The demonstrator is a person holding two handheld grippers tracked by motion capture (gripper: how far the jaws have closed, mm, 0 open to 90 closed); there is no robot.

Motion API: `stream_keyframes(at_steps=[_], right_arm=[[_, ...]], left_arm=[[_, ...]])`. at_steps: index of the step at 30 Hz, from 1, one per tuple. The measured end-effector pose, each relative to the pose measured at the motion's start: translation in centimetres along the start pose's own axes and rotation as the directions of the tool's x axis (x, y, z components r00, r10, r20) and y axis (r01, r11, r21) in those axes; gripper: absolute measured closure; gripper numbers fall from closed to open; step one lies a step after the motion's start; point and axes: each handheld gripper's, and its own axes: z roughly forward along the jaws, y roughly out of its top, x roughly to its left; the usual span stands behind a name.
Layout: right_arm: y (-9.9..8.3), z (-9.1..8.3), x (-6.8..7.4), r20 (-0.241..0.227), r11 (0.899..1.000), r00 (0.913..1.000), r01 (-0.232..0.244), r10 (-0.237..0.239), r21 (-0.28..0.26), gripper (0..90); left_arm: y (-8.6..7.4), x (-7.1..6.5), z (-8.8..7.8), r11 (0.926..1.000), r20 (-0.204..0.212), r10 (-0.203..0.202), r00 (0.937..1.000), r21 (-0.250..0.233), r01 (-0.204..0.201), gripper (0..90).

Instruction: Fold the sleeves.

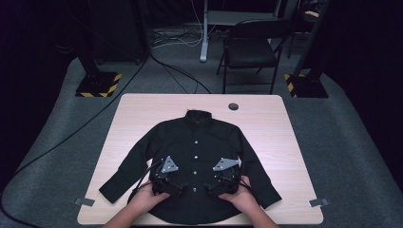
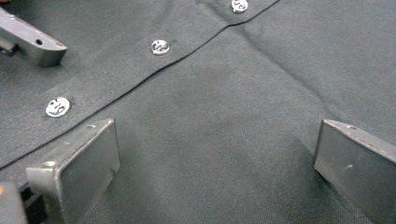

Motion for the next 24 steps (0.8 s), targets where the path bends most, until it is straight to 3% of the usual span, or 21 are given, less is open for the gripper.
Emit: stream_keyframes(at_steps=[15,20,24], right_arm=[[-0.3,-0.4,0.3,0.004,1.0,1.0,-0.003,0.003,-0.006,1.8],[-0.2,-0.8,0.3,-0.004,1.0,1.0,-0.006,0.006,0.002,9.3],[0.0,-1.4,0.1,-0.021,0.999,0.9996,-0.019,0.018,-0.027,11.6]], left_arm=[[0.0,0.0,0.0,1.0,-0.001,0.002,1.0,0.001,-0.002,0.1],[0.0,0.0,0.0,1.0,-0.002,0.001,1.0,0.001,-0.001,0.0],[0.0,0.0,0.0,1.0,-0.001,0.001,1.0,0.001,-0.001,0.0]])
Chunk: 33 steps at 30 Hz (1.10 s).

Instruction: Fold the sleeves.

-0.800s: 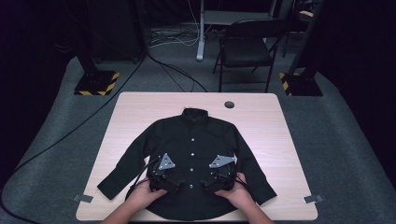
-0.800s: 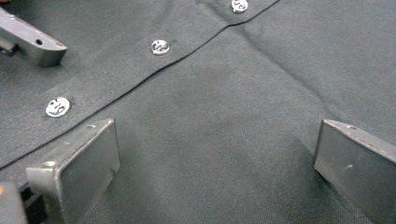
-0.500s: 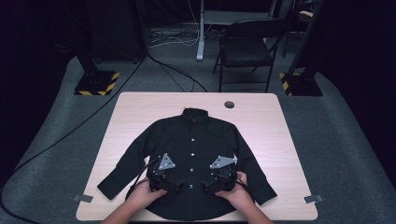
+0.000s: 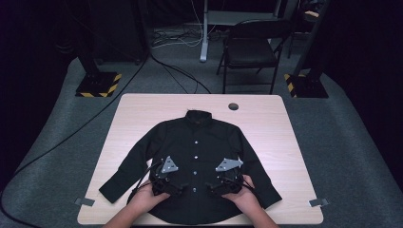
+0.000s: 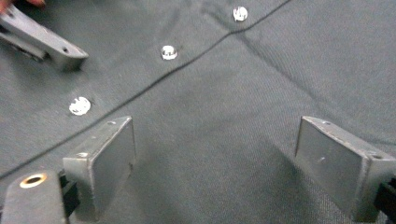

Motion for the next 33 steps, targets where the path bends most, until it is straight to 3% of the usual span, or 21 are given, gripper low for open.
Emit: stream_keyframes(at_steps=[10,22,33], right_arm=[[0.0,-0.7,0.0,0.013,1.0,0.9999,0.009,-0.008,-0.028,9.8],[-0.3,-1.2,-0.9,0.009,0.999,0.9995,-0.032,0.032,-0.021,7.5],[-0.4,-1.8,-1.5,0.044,0.997,0.9974,-0.055,0.058,-0.051,7.3]], left_arm=[[0.0,0.1,0.0,0.9999,-0.016,-0.013,0.9998,-0.001,0.013,0.0],[-0.1,0.3,-0.1,0.9998,-0.013,-0.021,0.9997,-0.003,0.021,0.4],[-0.1,0.3,-0.1,0.9998,-0.014,-0.018,0.9997,-0.002,0.018,0.3]])
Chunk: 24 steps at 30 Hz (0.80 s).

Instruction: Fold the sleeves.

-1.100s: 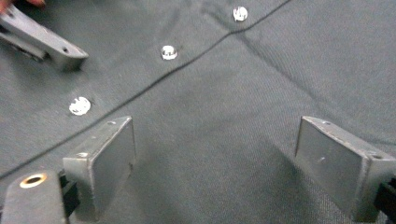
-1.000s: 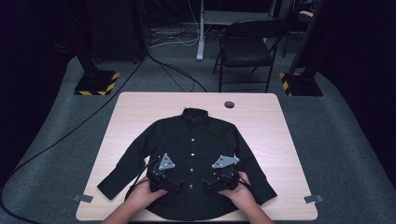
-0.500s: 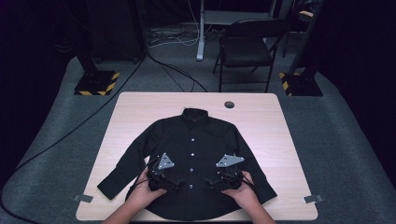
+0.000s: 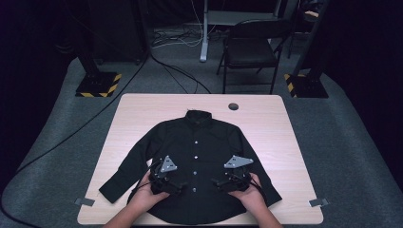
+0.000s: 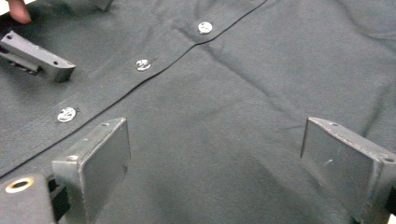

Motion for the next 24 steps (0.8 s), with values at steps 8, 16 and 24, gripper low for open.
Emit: stream_keyframes(at_steps=[8,16,24], right_arm=[[-0.1,-0.3,-0.6,0.014,1.0,0.9996,-0.023,0.024,-0.011,8.4],[-0.1,-0.8,-1.0,0.022,0.999,0.9988,-0.044,0.044,-0.018,9.1],[0.0,-1.0,-1.0,0.039,0.999,0.9983,-0.042,0.042,-0.01,9.2]], left_arm=[[0.0,0.0,0.0,1.0,0.0,0.0,1.0,0.0,0.0,0.3],[0.0,0.0,0.0,1.0,0.0,0.0,1.0,0.0,0.0,0.3],[0.0,0.0,0.0,1.0,0.0,0.001,1.0,0.0,-0.001,0.3]])
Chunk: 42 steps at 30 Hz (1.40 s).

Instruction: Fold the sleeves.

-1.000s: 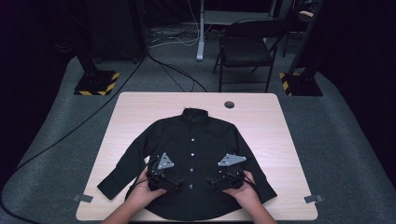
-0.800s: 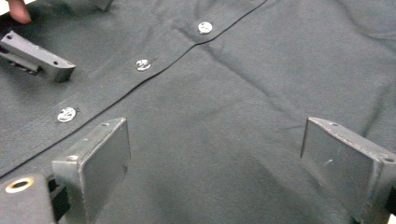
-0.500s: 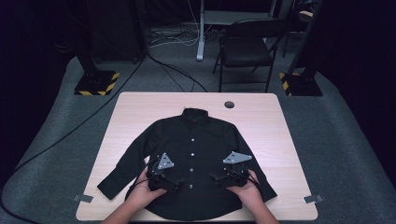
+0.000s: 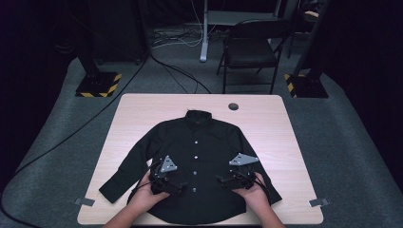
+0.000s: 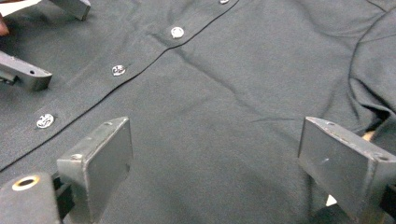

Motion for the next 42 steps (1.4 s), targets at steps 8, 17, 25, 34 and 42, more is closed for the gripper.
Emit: stream_keyframes(at_steps=[8,17,25,34,42], right_arm=[[0.9,-1.4,-0.9,0.024,1.0,0.9995,-0.022,0.022,-0.009,9.0],[0.9,-3.0,-2.6,0.044,0.996,0.9959,-0.077,0.079,-0.037,8.6],[0.5,-4.3,-3.5,0.076,0.995,0.9932,-0.085,0.088,-0.044,8.7],[-0.4,-4.8,-4.1,0.094,0.995,0.991,-0.092,0.096,-0.038,8.6],[-1.1,-5.2,-4.5,0.11,0.995,0.9886,-0.1,0.103,-0.032,8.6]], left_arm=[[0.0,0.0,0.0,1.0,0.001,0.001,1.0,-0.001,-0.001,0.3],[0.0,0.0,0.0,1.0,0.003,0.003,1.0,0.0,-0.003,0.3],[0.0,0.0,0.0,1.0,0.002,0.003,1.0,0.0,-0.003,0.3],[0.0,0.0,0.0,1.0,0.002,0.002,1.0,0.0,-0.002,0.2],[0.0,0.0,0.0,1.0,0.003,0.004,1.0,0.001,-0.004,0.3]])
